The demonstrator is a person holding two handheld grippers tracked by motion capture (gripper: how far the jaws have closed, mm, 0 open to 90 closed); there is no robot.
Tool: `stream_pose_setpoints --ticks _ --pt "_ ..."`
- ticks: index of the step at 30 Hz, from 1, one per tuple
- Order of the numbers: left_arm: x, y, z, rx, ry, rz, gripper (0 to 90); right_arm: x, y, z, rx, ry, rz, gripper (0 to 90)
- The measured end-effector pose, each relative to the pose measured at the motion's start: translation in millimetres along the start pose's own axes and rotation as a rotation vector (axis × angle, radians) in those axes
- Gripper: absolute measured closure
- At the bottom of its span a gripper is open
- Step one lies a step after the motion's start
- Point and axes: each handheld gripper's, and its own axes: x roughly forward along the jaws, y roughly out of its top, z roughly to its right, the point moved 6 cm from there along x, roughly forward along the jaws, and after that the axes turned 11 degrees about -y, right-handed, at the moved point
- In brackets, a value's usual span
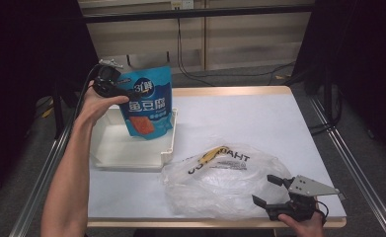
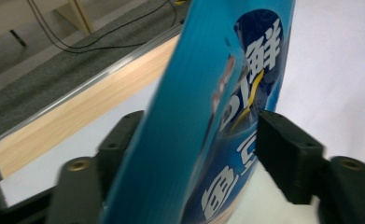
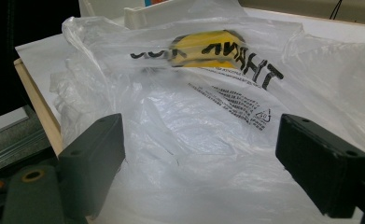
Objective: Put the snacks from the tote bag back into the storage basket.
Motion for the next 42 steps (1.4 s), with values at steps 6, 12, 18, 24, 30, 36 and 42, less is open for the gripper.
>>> stream_pose_setpoints --ticks 6,12,18,24,30,36,42 --pt "-2.4 0.5 2.4 -0.014 0.026 0.009 11.7 1.1 -0.1 2.4 0.004 0.004 0.001 15.4" --pt "-10.4 4.5 5.7 -0.018 0.056 0.042 5.5 1.1 0.8 2.4 0.006 0.003 0.004 15.4" --pt "-14.9 -1.9 9.4 -0.019 0.068 0.056 4.2 4.1 2.4 2.2 -0.009 0.008 0.006 15.4" --pt "-21.0 -10.6 7.8 -0.049 0.115 0.057 4.0 3.6 2.7 0.8 -0.014 0.009 0.004 15.4" --pt "-29.3 -17.6 16.3 -0.072 0.159 0.135 5.6 4.7 4.9 -0.6 -0.018 0.006 0.006 15.4" --pt "-39.3 -28.7 21.6 -0.083 0.149 0.162 5.2 3.8 5.1 -3.6 -0.025 0.003 0.005 15.5" --pt "-50.5 -41.3 26.5 -0.075 0.139 0.186 3.4 3.8 4.8 -0.2 -0.017 -0.009 0.005 15.5"
